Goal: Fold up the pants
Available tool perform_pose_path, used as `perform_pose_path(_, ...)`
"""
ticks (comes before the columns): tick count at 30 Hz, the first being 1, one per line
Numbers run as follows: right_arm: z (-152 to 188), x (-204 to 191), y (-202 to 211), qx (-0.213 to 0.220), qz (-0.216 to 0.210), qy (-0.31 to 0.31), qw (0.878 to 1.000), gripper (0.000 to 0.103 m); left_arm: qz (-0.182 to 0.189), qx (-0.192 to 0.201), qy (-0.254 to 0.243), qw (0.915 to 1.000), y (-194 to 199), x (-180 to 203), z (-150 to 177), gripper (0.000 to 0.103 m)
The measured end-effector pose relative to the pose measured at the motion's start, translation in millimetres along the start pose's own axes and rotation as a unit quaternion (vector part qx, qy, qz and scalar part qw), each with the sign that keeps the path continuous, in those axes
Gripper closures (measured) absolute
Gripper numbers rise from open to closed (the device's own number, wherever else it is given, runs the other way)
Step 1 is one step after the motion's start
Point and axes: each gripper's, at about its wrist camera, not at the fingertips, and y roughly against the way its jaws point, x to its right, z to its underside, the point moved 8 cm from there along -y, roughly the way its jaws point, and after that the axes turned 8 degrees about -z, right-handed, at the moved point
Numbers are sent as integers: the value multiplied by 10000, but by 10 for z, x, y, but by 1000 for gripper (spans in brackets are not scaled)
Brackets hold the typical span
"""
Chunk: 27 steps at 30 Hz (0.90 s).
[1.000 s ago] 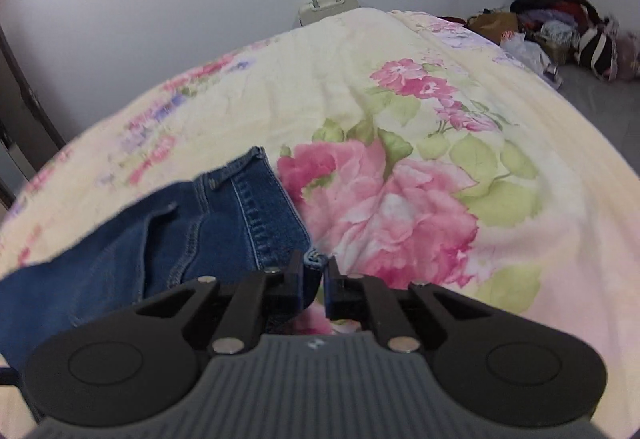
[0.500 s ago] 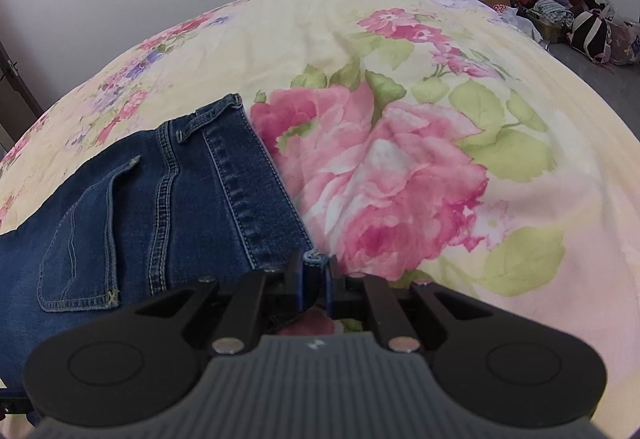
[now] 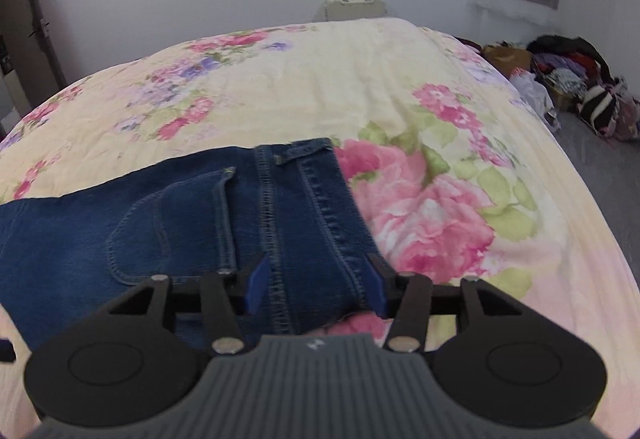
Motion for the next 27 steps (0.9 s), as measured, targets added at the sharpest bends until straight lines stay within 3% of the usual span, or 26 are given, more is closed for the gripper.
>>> perform_pose_path(6,-89,-976,39,130,-543,475,9973,47,-718,518,897,9920,513,-1335,-357,54)
perform_pose_path(11,-24,-1811,-189,105,-1001,735,9922,48,-1339,812,1850,9702,885,-2719,-348,49)
perform_pose_path(14,70,-2251,-401,-56,-1139,855,9898,49,-1580,1107,2633,9452,1037,-3529,-251,49)
perform_pose_path(16,147,-2511,-568,-213,-1225,843,9886,49,-1677,1336,3193,9231,1093,-4035,-126,49)
perform_pose_path(20,281,-2936,-881,-469,-1343,841,9862,49,-1524,1720,4506,8626,1091,-4929,208,49)
perform_pose_path(23,352,-3195,-1066,-531,-1317,962,9852,49,-1456,1917,5180,8208,976,-5413,392,49)
perform_pose_path(25,373,-3318,-1152,-536,-1315,1020,9846,49,-1375,1942,5404,8071,858,-5633,447,49)
perform_pose_path(27,383,-3386,-1235,-551,-1286,1113,9839,49,-1397,1924,5463,8031,738,-5789,443,49)
